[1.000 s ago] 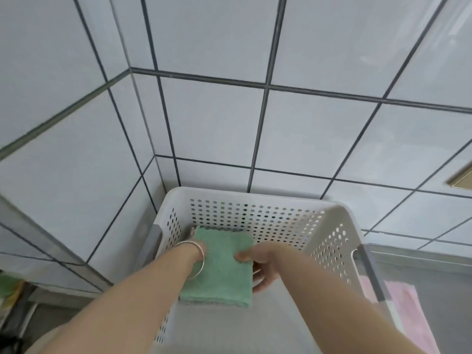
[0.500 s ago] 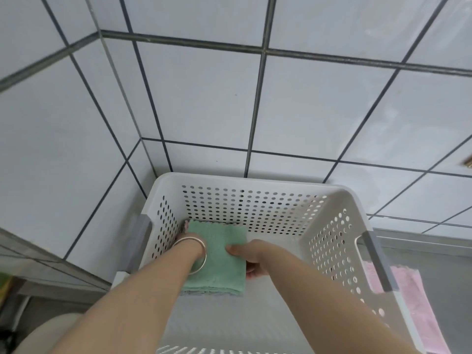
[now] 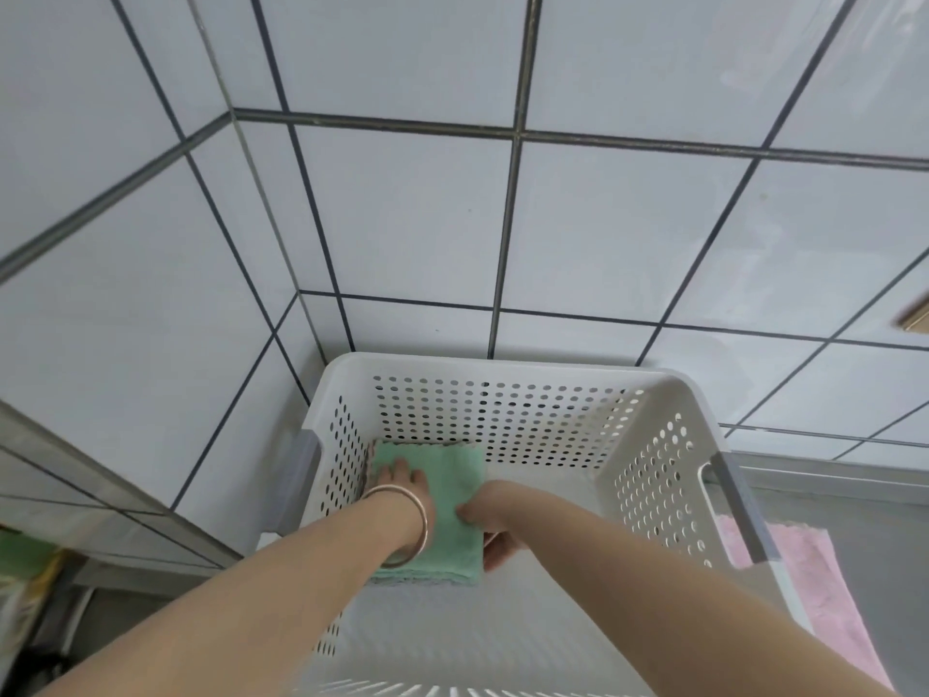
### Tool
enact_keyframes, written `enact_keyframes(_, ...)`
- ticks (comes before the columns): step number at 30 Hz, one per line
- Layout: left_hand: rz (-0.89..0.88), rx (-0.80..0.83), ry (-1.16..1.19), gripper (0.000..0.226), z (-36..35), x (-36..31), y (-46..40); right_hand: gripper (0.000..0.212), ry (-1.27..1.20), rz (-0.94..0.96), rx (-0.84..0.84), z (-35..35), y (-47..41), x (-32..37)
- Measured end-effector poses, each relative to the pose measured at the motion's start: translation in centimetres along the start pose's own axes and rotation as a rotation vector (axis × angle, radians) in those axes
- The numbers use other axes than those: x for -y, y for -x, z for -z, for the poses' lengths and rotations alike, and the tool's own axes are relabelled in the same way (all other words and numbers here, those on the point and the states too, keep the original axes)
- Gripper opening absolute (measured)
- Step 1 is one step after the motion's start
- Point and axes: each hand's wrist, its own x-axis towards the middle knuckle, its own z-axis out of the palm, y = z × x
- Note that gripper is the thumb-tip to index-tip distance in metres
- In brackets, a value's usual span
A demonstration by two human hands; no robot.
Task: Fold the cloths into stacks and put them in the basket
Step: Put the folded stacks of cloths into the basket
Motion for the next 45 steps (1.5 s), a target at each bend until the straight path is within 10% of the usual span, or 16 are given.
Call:
enact_keyframes(8, -0.020, 0.050, 0.023, 0.105, 0.4, 0.6, 0.5, 0.041, 1.024, 0.588, -0.649, -0.6, 2.1, -0.3)
enact_keyframes(11, -0.008, 0.065, -0.044, 0.116, 0.1, 0.6, -0.3, 0.068, 1.216, 0.814, -0.587, -1.4, 1.1, -0.9)
enact_keyframes(20, 0.053, 0.084, 0.040, 0.091, -1.1, 0.3, -0.9, 0.091, 1.278, 0.607, -0.392, -1.3, -3.1, -2.5)
enact_keyframes(23, 0.029, 0.192, -0.059, 0.112, 1.0, 0.5, 0.4, 0.084, 1.235, 0.567, -0.333, 0.0, -1.3, -0.9)
enact_keyframes(26, -0.088, 0.135, -0.094, 0.079, 5.7, -0.3, 3.3, 0.057, 1.169, 0.603, -0.319, 2.4, 4.1, 1.3)
enact_keyframes(31, -0.241, -0.470, 0.024, 0.024, 14.4, -6.1, 9.7, 0.034, 0.974, 0.852, -0.653, 9.2, 14.0, -1.7)
enact_keyframes(37, -0.566, -0.854, 0.695, 0.035, 17.0, -17.6, 16.9, 0.026, 0.117, 0.866, -1.123, 17.6, 19.0, -13.2)
enact_keyframes(41, -0.670, -0.742, 1.033, 0.037, 13.2, -27.0, 18.8, 0.031, -0.044, 0.495, -0.975, 21.4, 15.0, -20.9)
enact_keyframes(45, -0.376, -0.504, 1.171, 0.044, 7.6, -33.3, 14.5, 0.058, -0.118, 0.177, -0.711, 22.1, 9.6, -26.7)
